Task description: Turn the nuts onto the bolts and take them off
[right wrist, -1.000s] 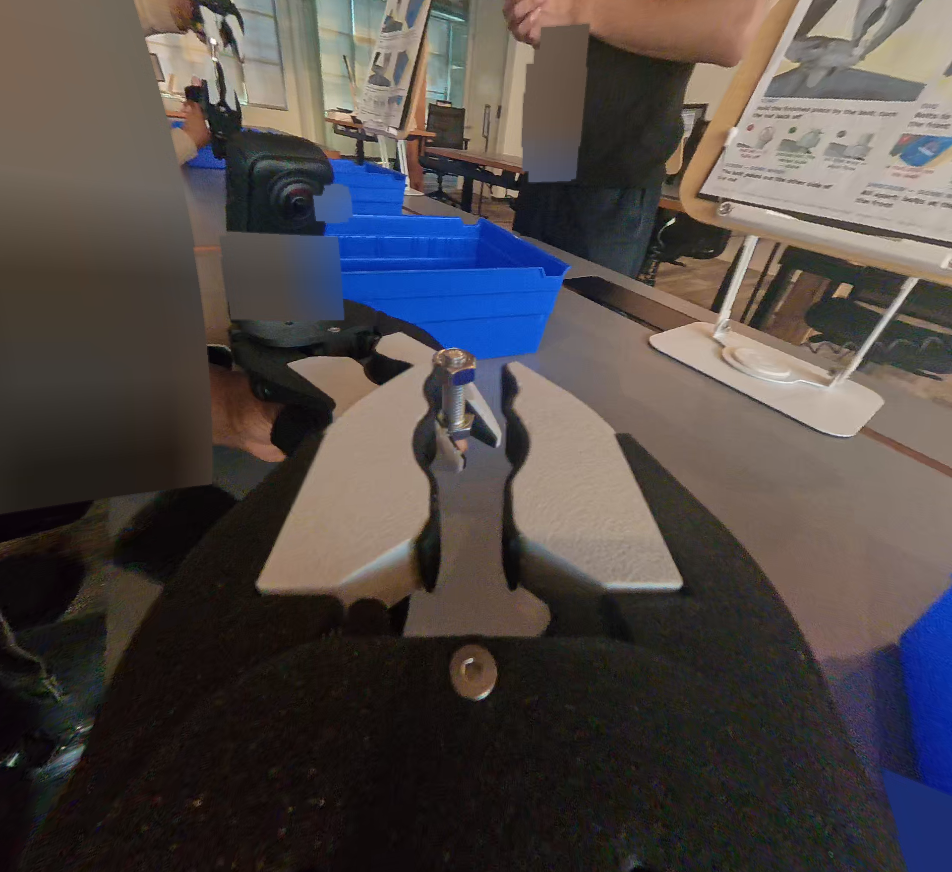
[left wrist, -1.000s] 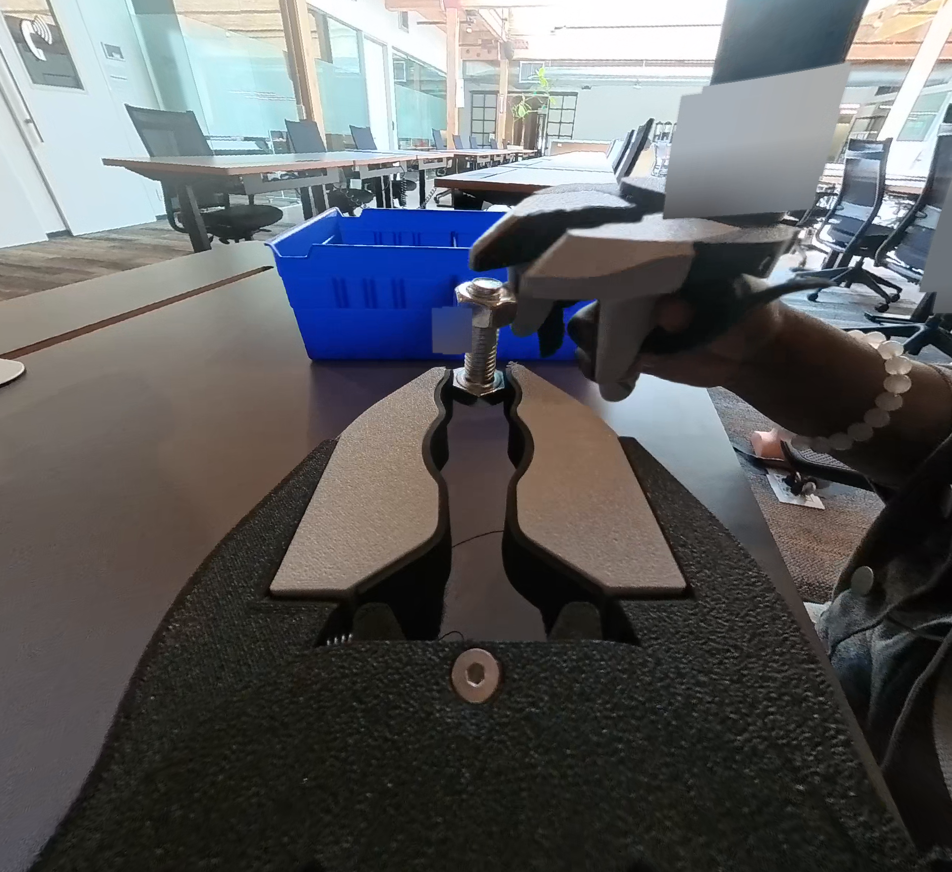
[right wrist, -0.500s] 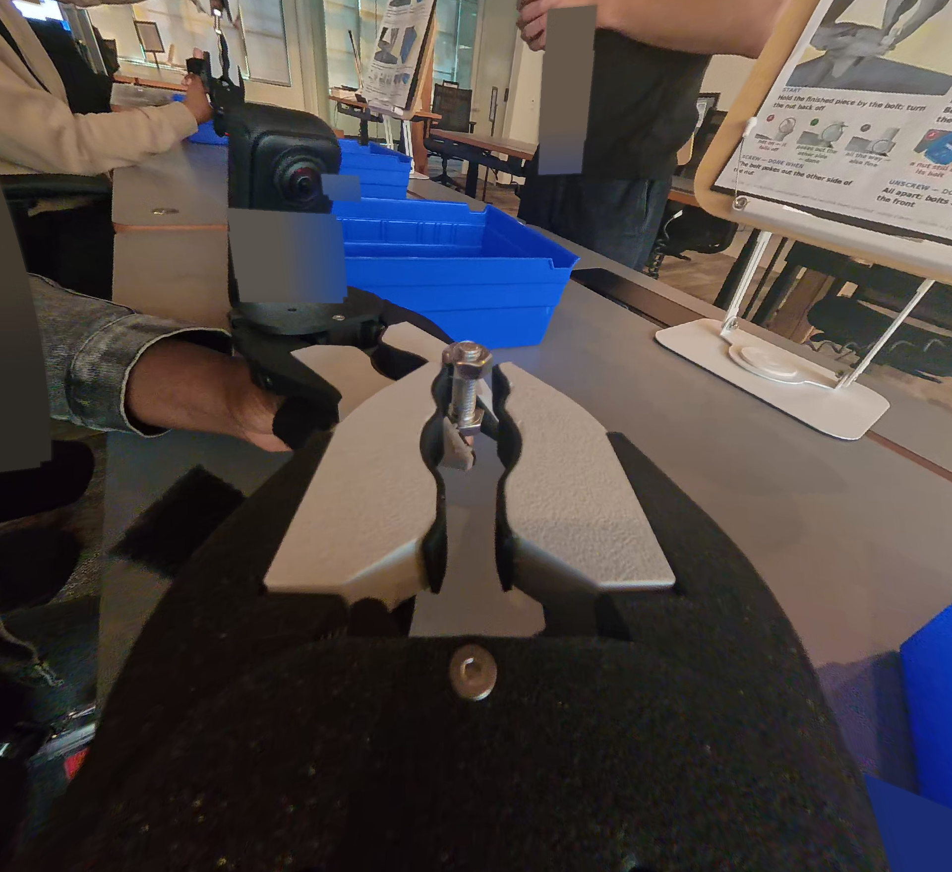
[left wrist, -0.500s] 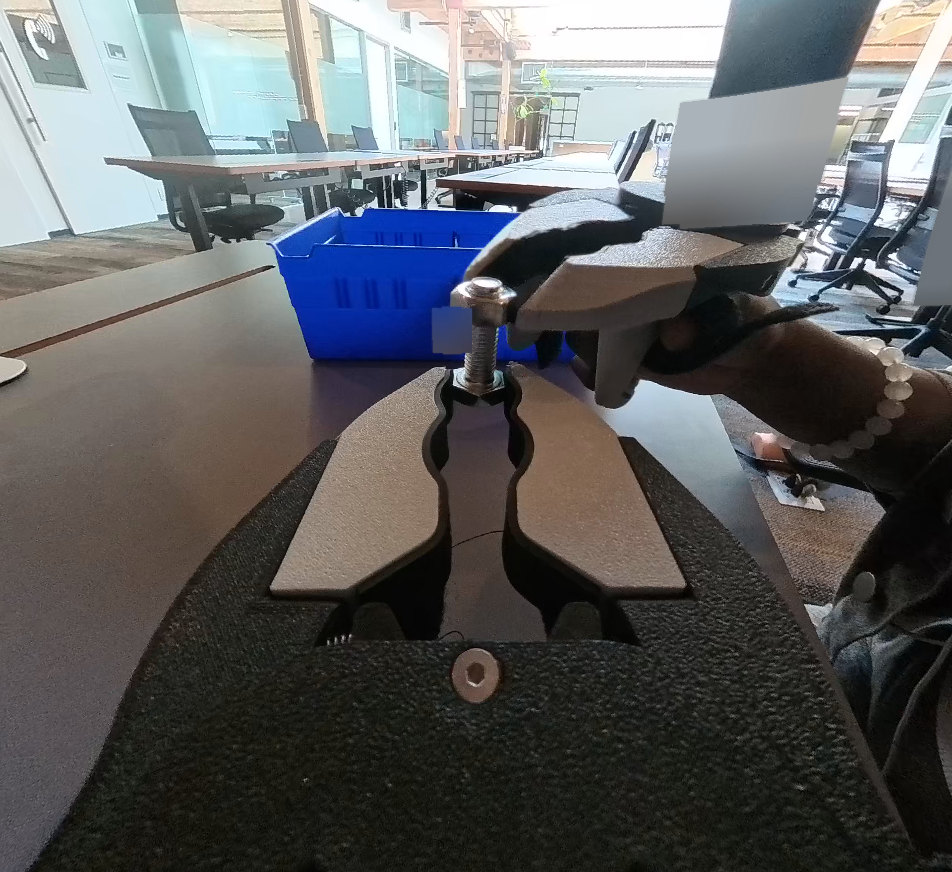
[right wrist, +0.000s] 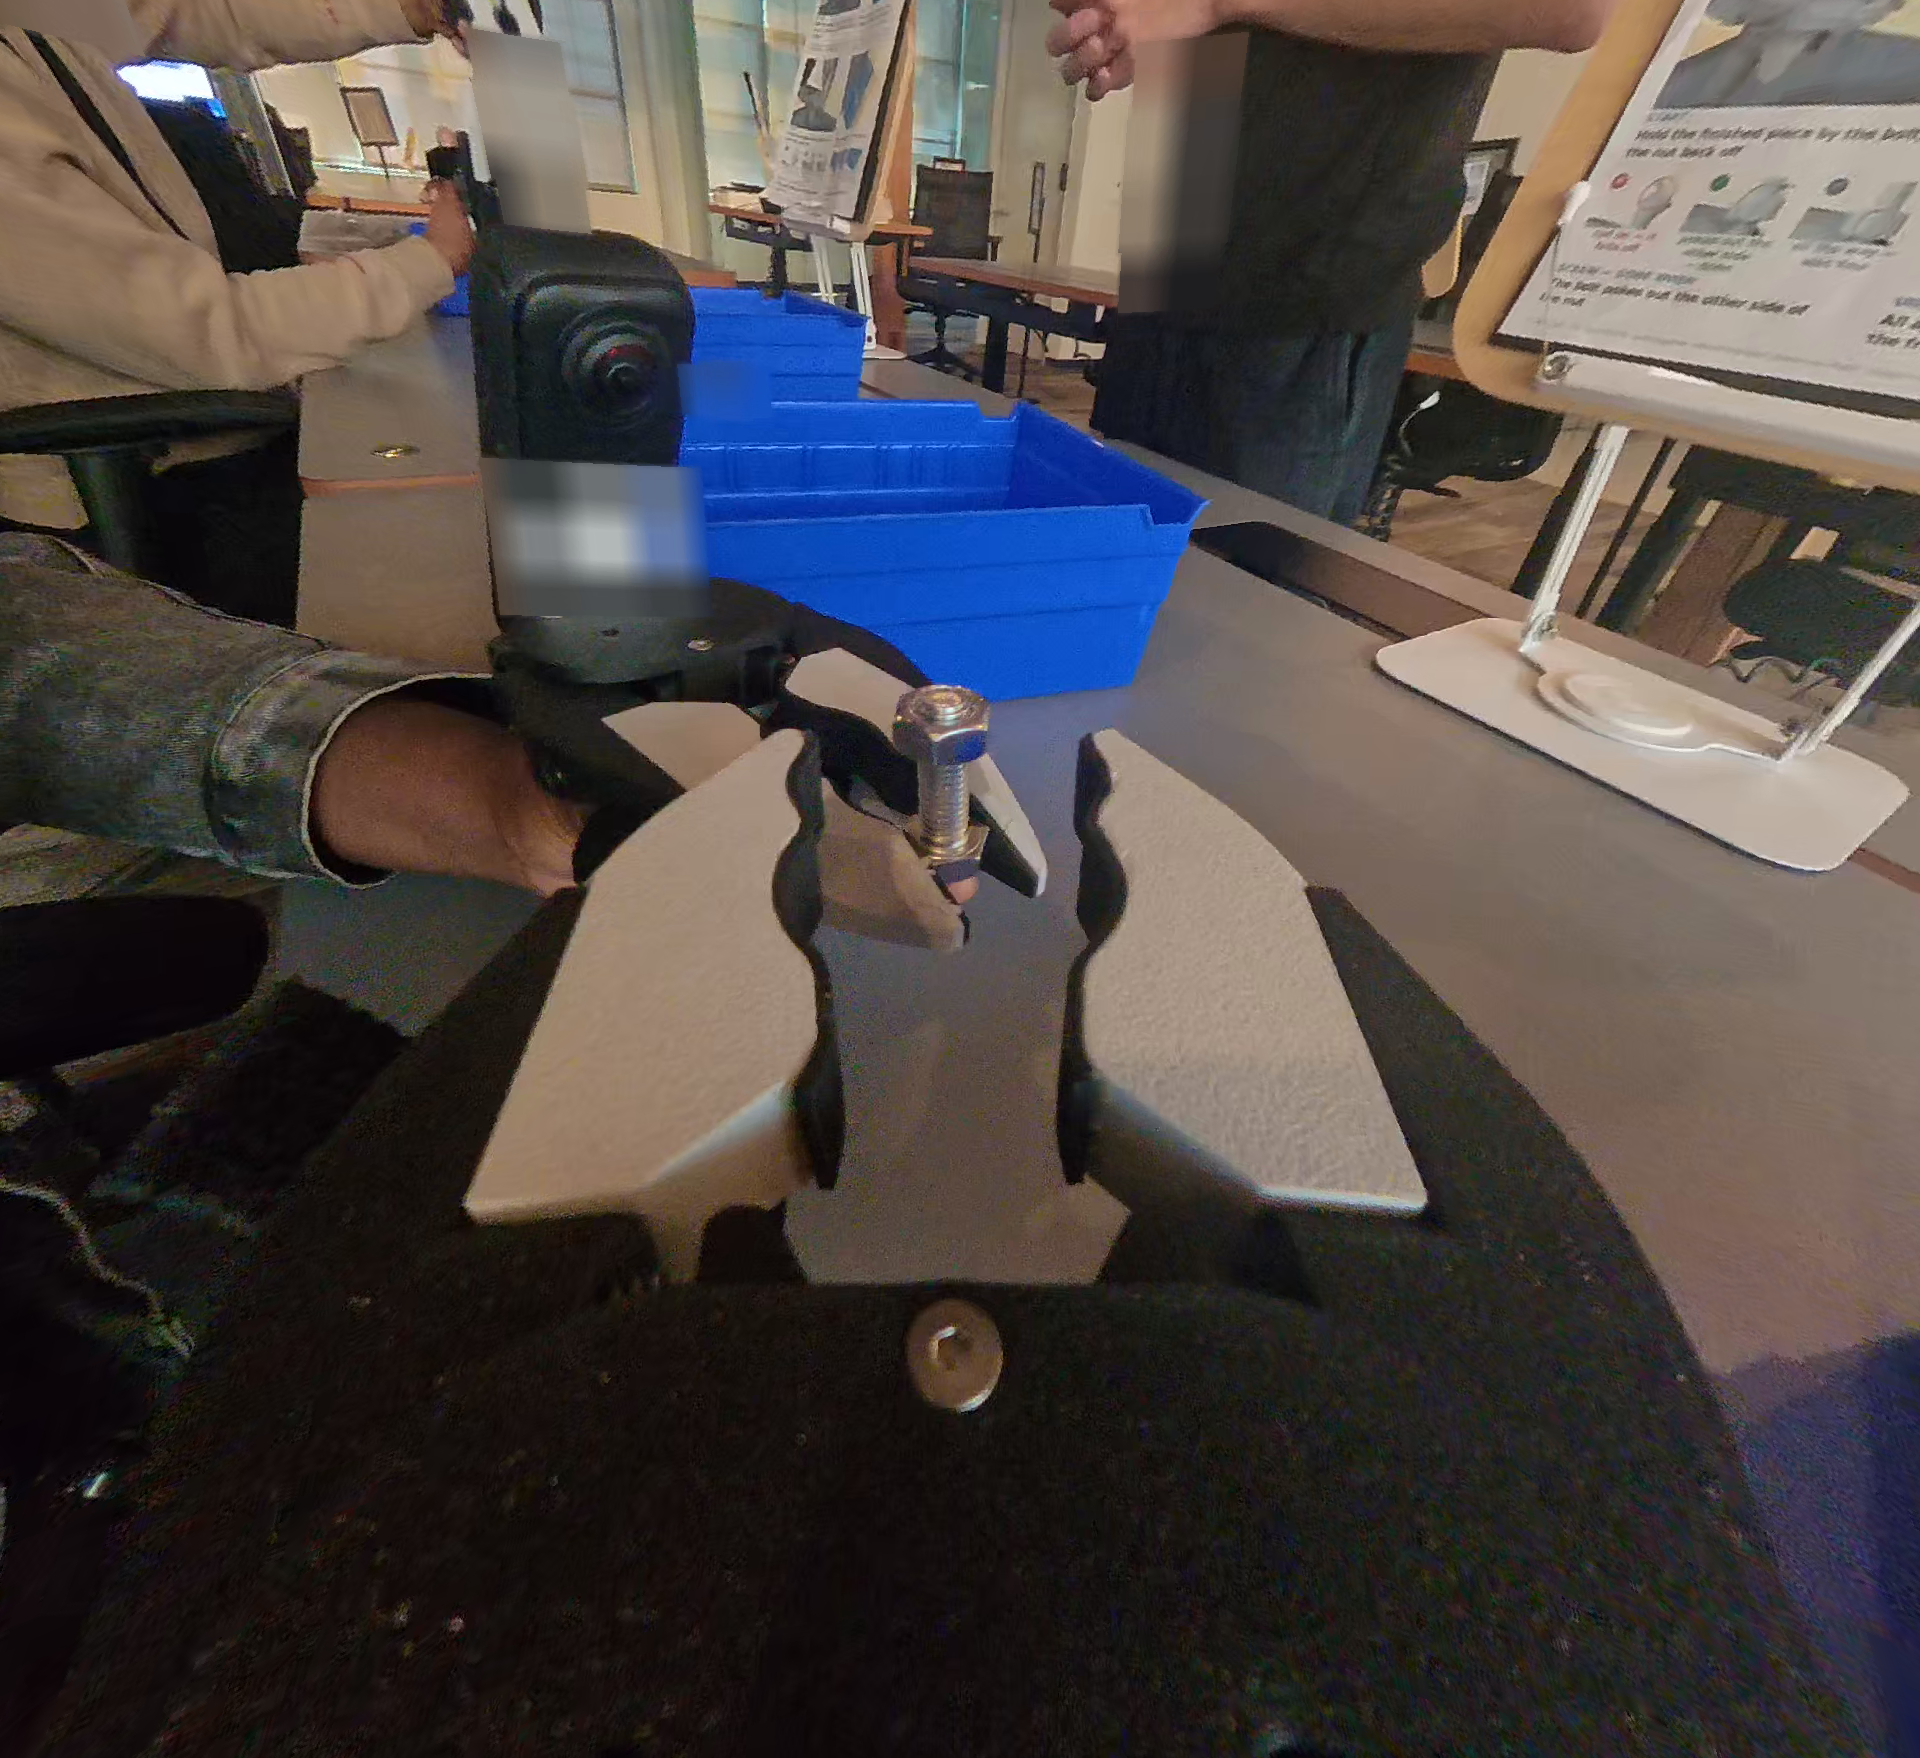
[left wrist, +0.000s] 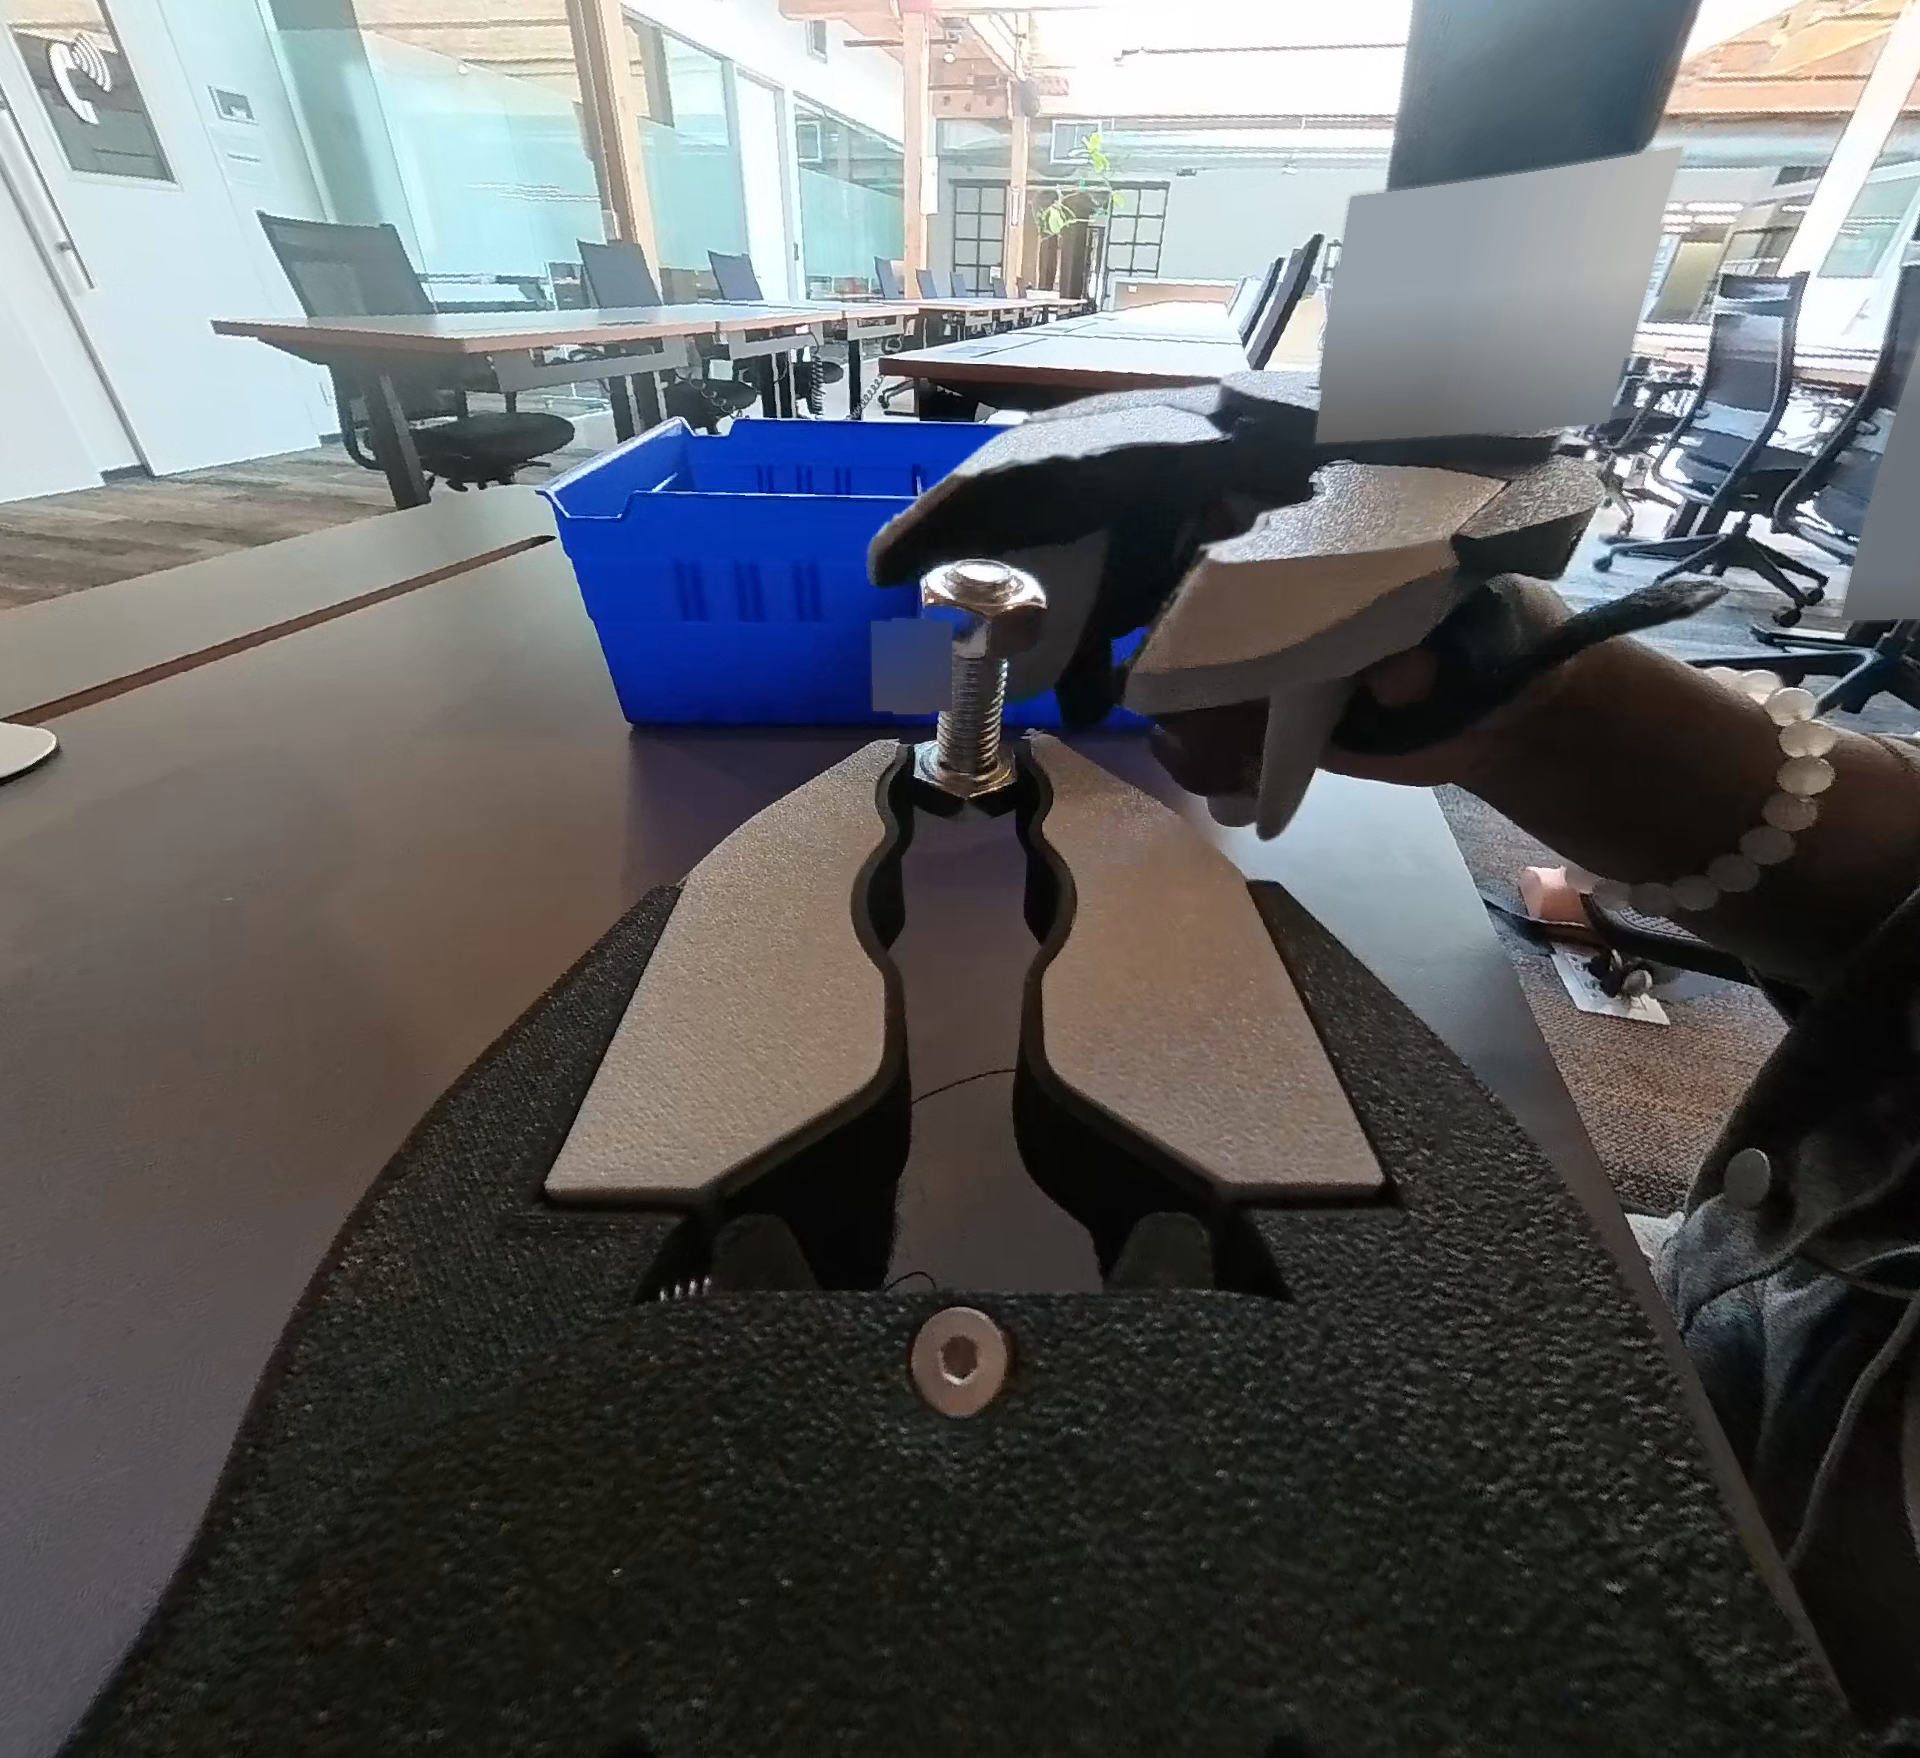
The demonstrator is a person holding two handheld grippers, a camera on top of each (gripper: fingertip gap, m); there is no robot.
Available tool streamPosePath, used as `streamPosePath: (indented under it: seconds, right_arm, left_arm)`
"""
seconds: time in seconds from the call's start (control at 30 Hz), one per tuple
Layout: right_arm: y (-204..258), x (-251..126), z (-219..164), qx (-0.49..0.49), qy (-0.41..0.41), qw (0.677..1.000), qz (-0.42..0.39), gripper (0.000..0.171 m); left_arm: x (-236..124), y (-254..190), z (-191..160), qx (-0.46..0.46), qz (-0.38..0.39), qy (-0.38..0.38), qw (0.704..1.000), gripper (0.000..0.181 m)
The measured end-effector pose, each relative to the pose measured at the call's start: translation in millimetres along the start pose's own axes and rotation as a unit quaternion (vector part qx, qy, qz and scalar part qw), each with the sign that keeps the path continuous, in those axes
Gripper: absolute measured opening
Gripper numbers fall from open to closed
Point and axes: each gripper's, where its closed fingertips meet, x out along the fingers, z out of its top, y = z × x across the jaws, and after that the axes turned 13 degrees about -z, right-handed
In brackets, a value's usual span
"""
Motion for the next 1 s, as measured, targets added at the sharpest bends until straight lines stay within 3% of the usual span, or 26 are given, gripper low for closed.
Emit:
streamPosePath:
  seconds: [0.23, 1.0]
  right_arm:
    - [-0.9, 1.4, 1.7, -0.008, -0.004, 1.000, -0.006, 0.036]
    - [-3.8, 0.3, 3.2, -0.006, -0.005, 1.000, -0.012, 0.032]
  left_arm:
    - [-0.2, -0.3, -0.3, 0.000, -0.001, 0.000, 1.000, 0.018]
    - [-0.4, -0.4, -0.3, 0.002, 0.000, 0.001, 1.000, 0.018]
